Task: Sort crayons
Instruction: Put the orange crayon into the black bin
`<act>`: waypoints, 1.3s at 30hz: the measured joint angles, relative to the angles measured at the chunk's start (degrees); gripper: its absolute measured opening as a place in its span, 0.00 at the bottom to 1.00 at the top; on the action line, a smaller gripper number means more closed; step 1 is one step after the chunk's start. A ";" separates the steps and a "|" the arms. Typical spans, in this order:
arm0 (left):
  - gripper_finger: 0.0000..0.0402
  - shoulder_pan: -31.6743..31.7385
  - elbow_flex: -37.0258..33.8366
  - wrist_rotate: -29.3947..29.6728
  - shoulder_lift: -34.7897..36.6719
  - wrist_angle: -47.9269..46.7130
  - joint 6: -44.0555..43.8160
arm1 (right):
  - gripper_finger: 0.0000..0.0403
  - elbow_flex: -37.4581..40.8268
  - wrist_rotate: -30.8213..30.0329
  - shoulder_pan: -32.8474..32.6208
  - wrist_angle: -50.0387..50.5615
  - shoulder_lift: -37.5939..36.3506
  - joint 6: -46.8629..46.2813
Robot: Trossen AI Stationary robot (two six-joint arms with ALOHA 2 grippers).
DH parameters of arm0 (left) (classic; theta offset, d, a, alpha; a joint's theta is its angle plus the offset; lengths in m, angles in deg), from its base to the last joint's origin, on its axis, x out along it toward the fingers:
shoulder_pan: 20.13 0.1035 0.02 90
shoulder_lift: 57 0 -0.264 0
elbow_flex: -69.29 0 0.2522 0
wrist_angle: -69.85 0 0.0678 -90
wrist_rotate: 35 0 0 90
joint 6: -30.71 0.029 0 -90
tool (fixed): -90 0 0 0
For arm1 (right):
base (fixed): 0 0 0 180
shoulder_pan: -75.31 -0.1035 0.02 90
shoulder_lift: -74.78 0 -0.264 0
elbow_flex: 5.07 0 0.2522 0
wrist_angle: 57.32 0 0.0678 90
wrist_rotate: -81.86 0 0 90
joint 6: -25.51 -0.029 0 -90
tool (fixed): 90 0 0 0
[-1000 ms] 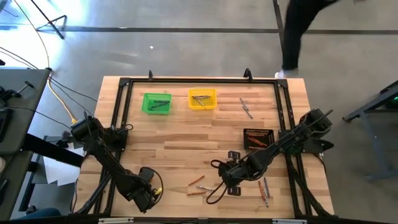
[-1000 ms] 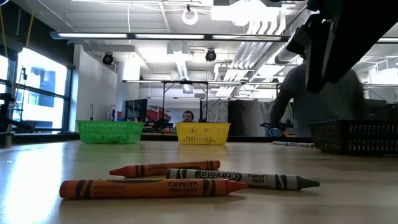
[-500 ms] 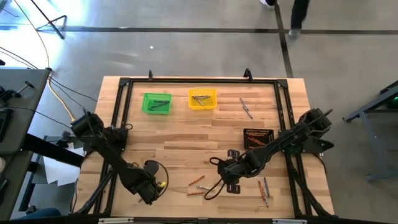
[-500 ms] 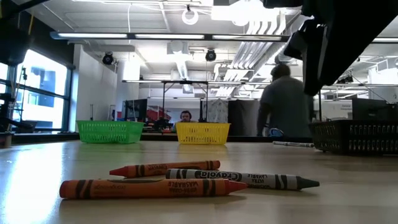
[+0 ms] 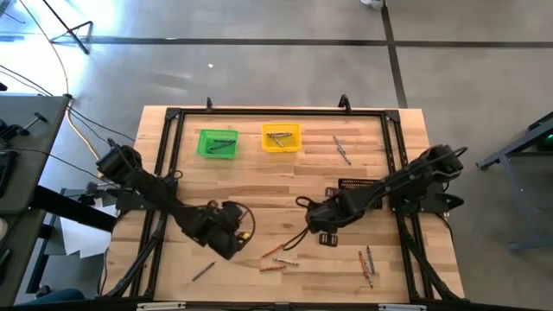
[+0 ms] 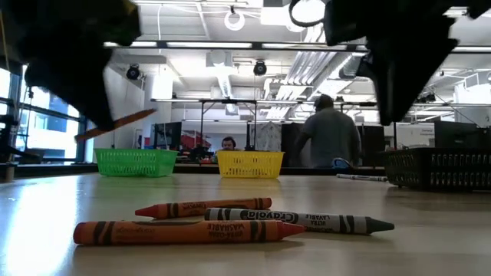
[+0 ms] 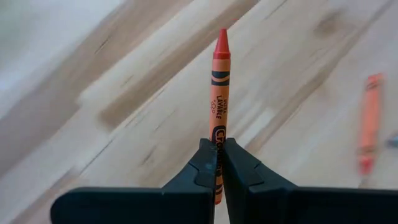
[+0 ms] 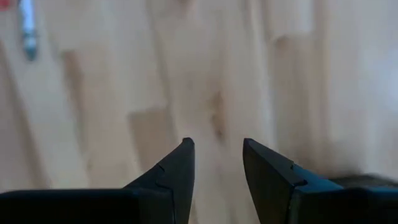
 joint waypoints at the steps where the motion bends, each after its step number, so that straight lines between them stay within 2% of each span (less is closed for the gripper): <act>1: 0.00 0.68 0.00 0.78 -0.07 1.79 2.11 | 0.32 0.00 -1.74 0.29 -0.50 -0.23 0.72; 5: 0.00 3.54 0.00 4.73 0.06 7.74 10.05 | 0.32 0.00 -9.49 1.53 -5.16 -0.58 5.62; 9: 0.00 4.74 0.02 15.48 1.08 10.19 14.18 | 0.32 0.00 -17.86 2.33 -9.14 -0.80 11.91; 13: 0.00 4.96 0.02 23.04 3.39 10.11 15.36 | 0.32 0.45 -23.01 3.49 -10.76 -1.44 15.72; 16: 0.00 4.56 0.02 28.29 4.20 10.09 16.31 | 0.32 5.25 -24.72 5.34 -18.56 -3.87 19.56; 20: 0.00 4.49 0.02 29.33 4.52 10.50 17.79 | 0.32 16.51 -19.26 10.43 -37.88 -8.88 22.44; 23: 0.00 4.55 0.02 30.69 4.52 11.27 17.85 | 0.32 24.68 -15.55 14.14 -56.80 -13.17 23.58; 25: 0.00 4.60 0.02 32.09 4.52 12.54 18.34 | 0.32 29.21 -11.05 15.93 -69.57 -15.59 23.44; 27: 0.00 4.77 0.00 33.25 4.52 15.49 20.71 | 0.32 32.95 -6.00 16.96 -80.47 -17.22 22.63; 29: 0.00 5.24 0.02 33.46 4.52 20.31 24.38 | 0.32 35.32 -3.66 17.19 -88.35 -17.71 21.45; 35: 0.00 7.57 0.02 30.14 4.52 36.85 41.10 | 0.32 36.18 -2.22 15.54 -93.05 -17.41 19.91; 39: 0.00 9.07 0.02 26.87 4.52 43.40 48.17 | 0.32 34.62 -1.54 13.31 -94.26 -17.41 21.65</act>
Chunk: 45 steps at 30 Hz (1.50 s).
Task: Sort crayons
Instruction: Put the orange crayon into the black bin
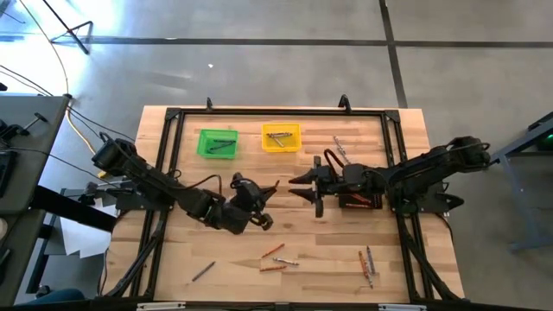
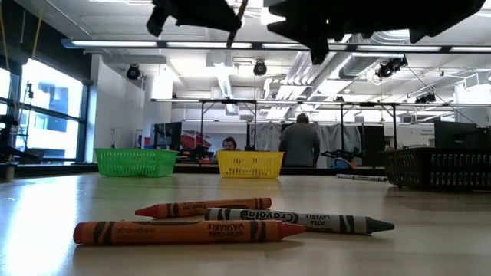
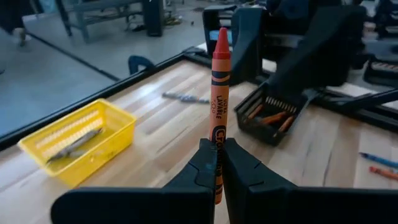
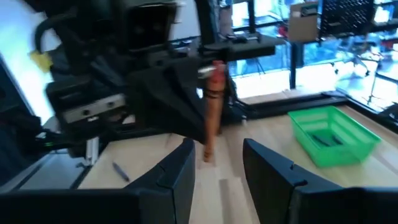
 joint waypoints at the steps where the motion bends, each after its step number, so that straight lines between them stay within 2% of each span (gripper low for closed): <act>1: 0.00 0.29 0.00 -0.67 0.00 1.17 1.23 | 0.32 -0.29 0.01 -0.51 0.02 0.00 0.46; 9: 0.00 1.11 0.00 -5.29 -0.02 8.43 6.96 | 0.32 -2.01 -0.05 -1.85 -0.26 0.02 2.07; 18: 0.00 0.74 0.00 -6.17 -0.21 10.66 8.20 | 0.32 -2.01 -0.50 -1.84 -2.28 0.07 1.86; 24: 0.00 1.74 0.00 -10.51 -3.06 18.00 13.21 | 0.32 -2.02 -0.39 -1.89 -3.97 0.07 1.86; 37: 0.00 2.99 0.00 -11.44 -3.56 20.62 15.48 | 0.32 -2.03 -0.68 -1.84 -4.02 0.09 1.76; 41: 0.00 2.99 0.00 -11.40 -3.56 20.80 15.63 | 0.25 -2.03 -0.53 -1.84 -4.15 0.09 1.73; 45: 0.00 3.03 0.00 -11.18 -3.56 20.80 15.58 | 0.06 -2.03 -0.27 -1.86 -4.28 0.09 1.78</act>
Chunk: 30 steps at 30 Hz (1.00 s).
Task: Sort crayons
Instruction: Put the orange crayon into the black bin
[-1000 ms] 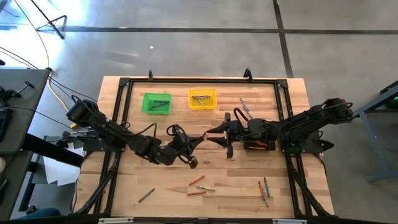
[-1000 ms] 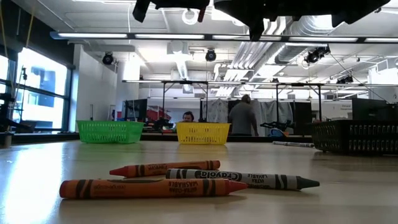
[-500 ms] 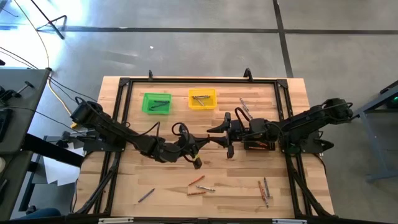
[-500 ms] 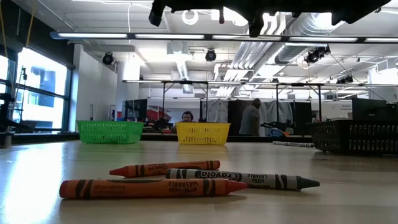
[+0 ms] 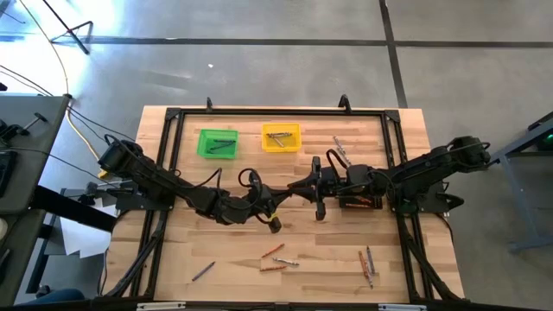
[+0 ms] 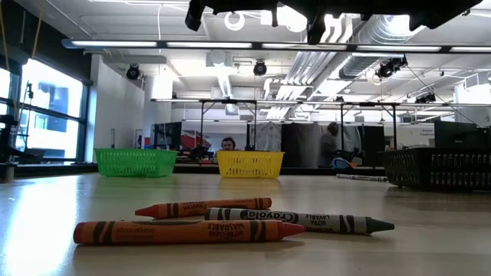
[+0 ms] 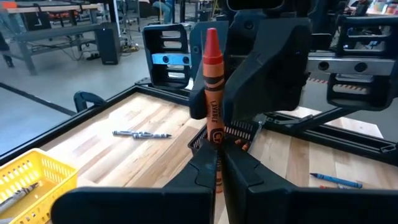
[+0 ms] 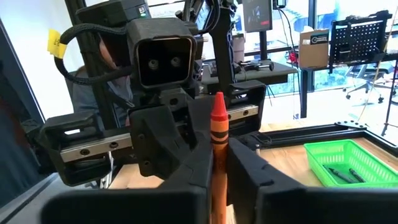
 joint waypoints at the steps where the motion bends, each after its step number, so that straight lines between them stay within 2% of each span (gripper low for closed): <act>1: 0.00 -0.02 0.00 0.08 0.00 0.00 -0.02 | 0.04 0.01 0.03 0.01 0.00 0.00 0.04; 8: 0.04 -0.15 0.00 1.23 -0.04 0.72 0.99 | 0.01 0.00 -0.39 0.93 -0.15 0.00 -1.96; 14: 0.16 -0.15 -0.02 2.22 -0.04 0.38 1.40 | 0.01 -0.02 -0.79 2.76 1.64 -0.33 -3.13; 18: 0.24 -0.41 0.00 1.07 -0.04 0.52 2.44 | 0.01 -0.02 -3.33 4.15 5.24 -0.56 -3.46; 20: 0.28 -0.58 0.00 1.19 -0.04 0.17 3.00 | 0.01 -0.06 -5.87 4.89 11.47 -2.43 -2.70; 24: 0.32 -1.38 0.02 1.51 -0.04 -2.17 2.48 | 0.00 -2.72 -15.02 6.40 36.20 -8.41 -5.39; 30: 0.31 -2.36 0.02 1.56 -0.04 -6.73 -1.47 | 0.00 -8.41 -15.63 5.03 76.91 -15.15 -19.41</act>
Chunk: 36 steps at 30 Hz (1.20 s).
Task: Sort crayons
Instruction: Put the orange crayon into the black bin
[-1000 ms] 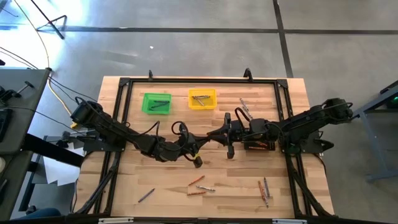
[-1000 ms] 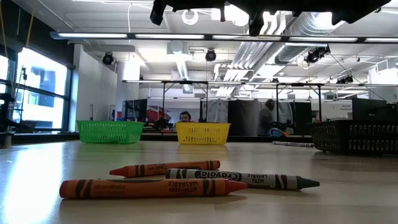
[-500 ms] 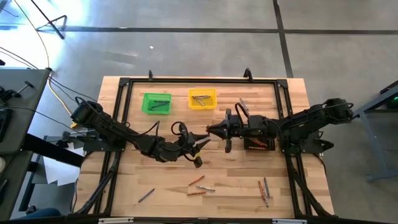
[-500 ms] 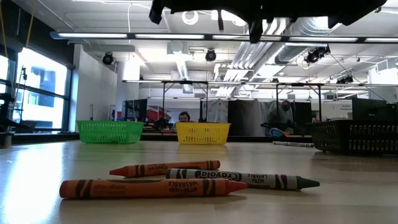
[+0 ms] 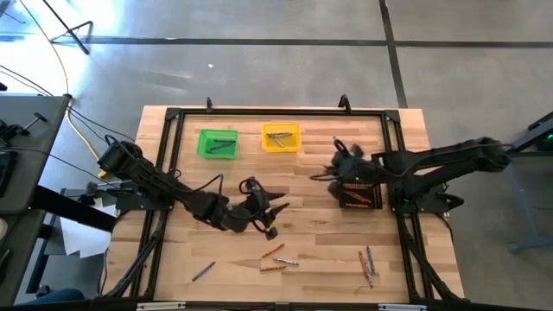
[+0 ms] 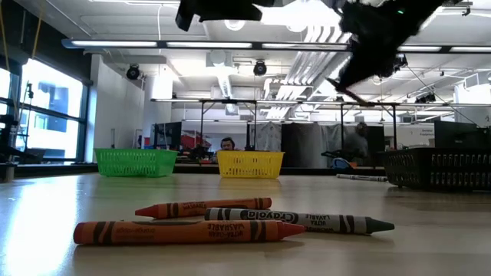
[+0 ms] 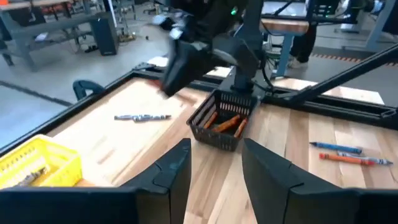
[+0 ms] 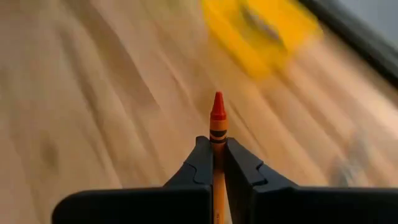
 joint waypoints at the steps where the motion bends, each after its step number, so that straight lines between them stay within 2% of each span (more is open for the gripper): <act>1: 0.31 -0.05 0.00 0.04 0.00 -0.57 -0.69 | 0.00 -0.55 -0.20 -0.49 5.40 -0.51 -3.17; 6: 0.31 -0.05 0.00 0.06 0.00 -1.70 -2.59 | 0.00 0.16 1.83 -4.32 20.54 -0.82 -16.80; 14: 0.31 -0.05 0.00 0.17 0.00 -1.58 -2.72 | 0.00 6.69 4.52 -7.78 21.05 -0.17 -26.07; 18: 0.31 -0.05 0.00 0.17 0.00 -1.60 -3.18 | 0.03 6.88 6.11 -8.03 20.71 -0.17 -26.82; 27: 0.31 -0.05 0.00 -0.15 0.00 -1.64 -3.18 | 0.23 6.88 10.33 -8.03 20.79 -0.17 -25.25; 31: 0.31 -0.07 0.00 -0.67 0.00 -2.36 -3.37 | 0.29 6.86 11.43 -8.01 20.73 -0.17 -24.59; 34: 0.31 -0.07 0.00 -3.85 0.00 -5.80 -6.60 | 0.30 5.41 12.15 -8.03 20.84 -0.17 -24.49; 36: 0.31 -0.09 0.00 -8.57 0.17 -9.88 -10.90 | 0.30 3.62 12.77 -8.03 20.28 -0.19 -23.22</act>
